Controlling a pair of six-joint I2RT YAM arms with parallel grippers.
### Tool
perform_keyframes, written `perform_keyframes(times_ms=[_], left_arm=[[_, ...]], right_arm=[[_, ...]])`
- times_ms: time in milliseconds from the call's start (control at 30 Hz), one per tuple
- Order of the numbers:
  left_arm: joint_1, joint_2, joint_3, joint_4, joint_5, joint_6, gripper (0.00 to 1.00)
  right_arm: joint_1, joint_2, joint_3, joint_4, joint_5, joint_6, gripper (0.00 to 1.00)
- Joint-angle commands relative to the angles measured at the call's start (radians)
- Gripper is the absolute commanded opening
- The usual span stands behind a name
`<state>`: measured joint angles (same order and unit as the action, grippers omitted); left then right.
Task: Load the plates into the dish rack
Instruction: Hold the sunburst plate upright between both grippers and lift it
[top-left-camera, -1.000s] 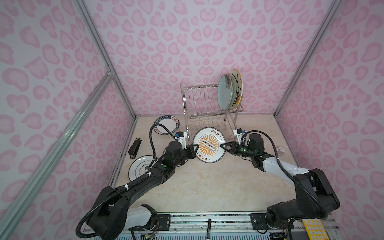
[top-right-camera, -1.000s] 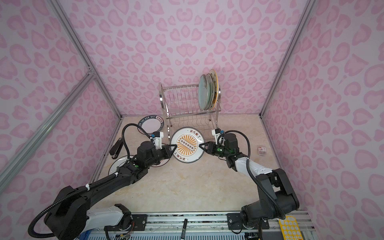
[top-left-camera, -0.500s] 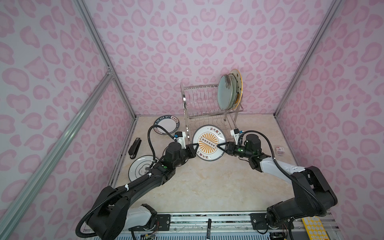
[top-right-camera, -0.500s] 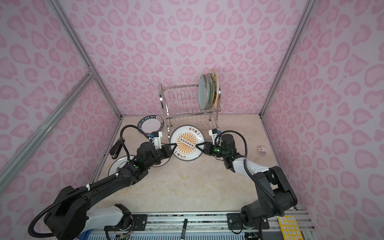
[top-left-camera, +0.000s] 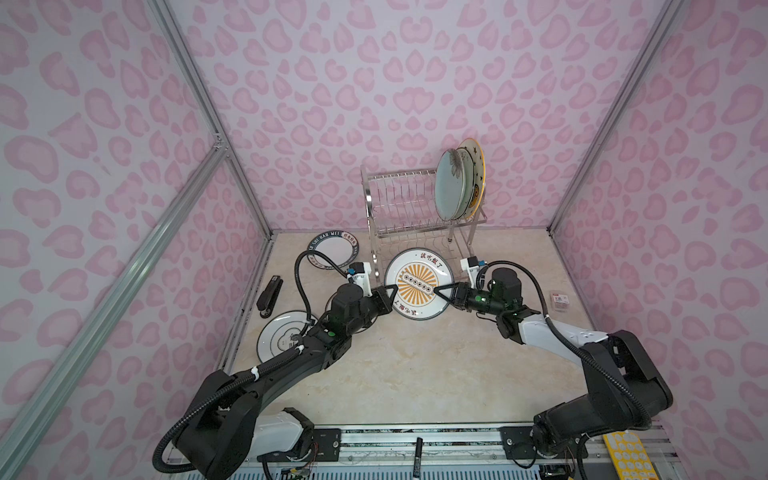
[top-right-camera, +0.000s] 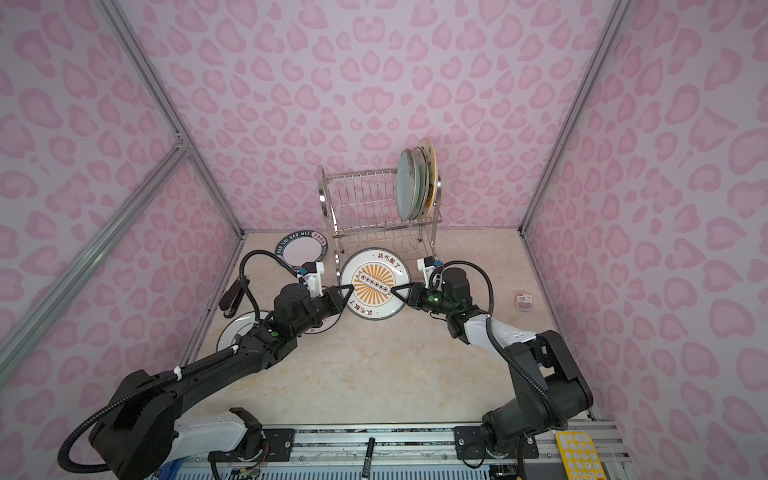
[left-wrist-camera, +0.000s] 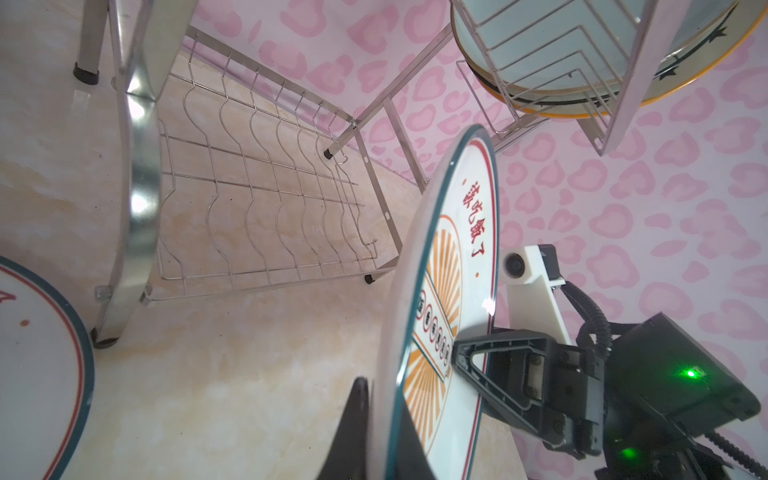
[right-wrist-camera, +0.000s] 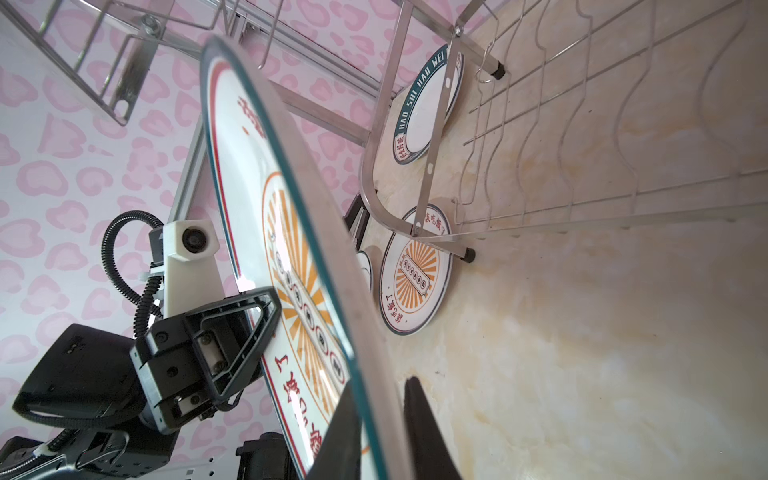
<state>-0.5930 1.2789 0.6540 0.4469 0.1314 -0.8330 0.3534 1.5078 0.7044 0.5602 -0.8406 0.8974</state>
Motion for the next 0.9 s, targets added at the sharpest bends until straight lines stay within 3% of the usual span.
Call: perform_keyframes(times_ms=[0,100,333,667,867], left_arm=[[-0.007,0.008,0.023,0.041,0.047,0.042,0.03],[-0.008,0.011,0.053,-0.016,0.052,0.065,0.03],[-0.011,-0.002,0.087,-0.093,0.037,0.103,0.05],[-0.011,-0.007,0.085,-0.103,0.037,0.106,0.27],[-0.011,-0.019,0.079,-0.109,0.033,0.110,0.35]], right_arm=[[0.006,0.003,0.008,0.034,-0.012,-0.027,0.05],[0.006,0.001,0.007,0.031,-0.014,-0.028,0.00],[0.004,-0.013,0.014,0.015,-0.011,-0.046,0.00],[-0.005,-0.044,0.013,-0.006,0.003,-0.056,0.00],[-0.009,-0.060,0.009,-0.020,0.015,-0.060,0.00]])
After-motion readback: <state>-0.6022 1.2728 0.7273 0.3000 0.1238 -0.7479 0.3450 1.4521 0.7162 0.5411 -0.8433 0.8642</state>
